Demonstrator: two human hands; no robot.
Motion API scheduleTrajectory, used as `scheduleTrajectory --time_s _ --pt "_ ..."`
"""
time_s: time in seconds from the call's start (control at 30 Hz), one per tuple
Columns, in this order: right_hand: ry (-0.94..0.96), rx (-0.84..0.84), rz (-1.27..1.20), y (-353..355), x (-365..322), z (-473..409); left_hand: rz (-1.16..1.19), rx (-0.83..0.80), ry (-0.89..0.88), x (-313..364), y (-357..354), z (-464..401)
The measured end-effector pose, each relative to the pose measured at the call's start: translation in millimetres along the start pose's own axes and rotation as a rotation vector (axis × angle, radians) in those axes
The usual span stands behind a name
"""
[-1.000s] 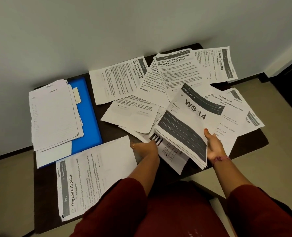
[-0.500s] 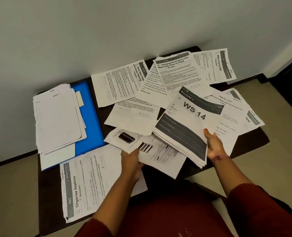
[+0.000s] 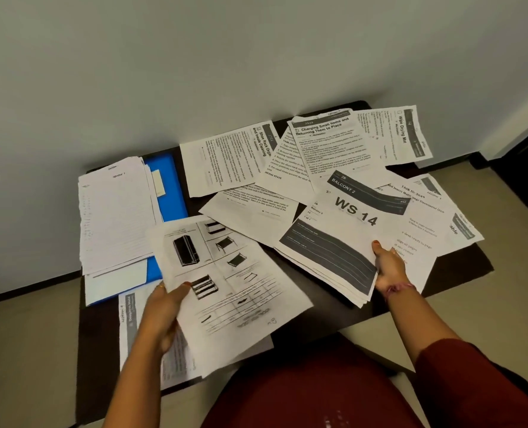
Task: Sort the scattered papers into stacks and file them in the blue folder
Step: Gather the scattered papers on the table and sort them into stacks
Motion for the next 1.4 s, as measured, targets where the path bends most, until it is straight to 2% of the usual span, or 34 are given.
scheduleTrajectory --time_s 0.23,0.63,1.0,1.4 --pt "0.053 -0.071 -0.003 -14 -11 4 -0.052 0.005 -0.04 24 55 -2" --pt "0.058 -0.168 -0.038 -51 -23 18 0.087 0.028 -0.072 29 76 7" --pt "0.012 -0.269 -0.093 -74 -29 24 0.156 -0.101 -0.052 27 21 -11" --pt "-0.085 -0.374 0.071 -78 -26 23 0.142 -0.233 0.034 11 -64 -52"
Point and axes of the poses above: each hand's wrist, its own z-axis away from the middle knuckle, its own y-axis out of the back of the hand, x = y × z, the point moved 6 cm from there along -z, towards the middle knuckle, and after that the axes turned 1 degree about y, right-handed, at the moved point
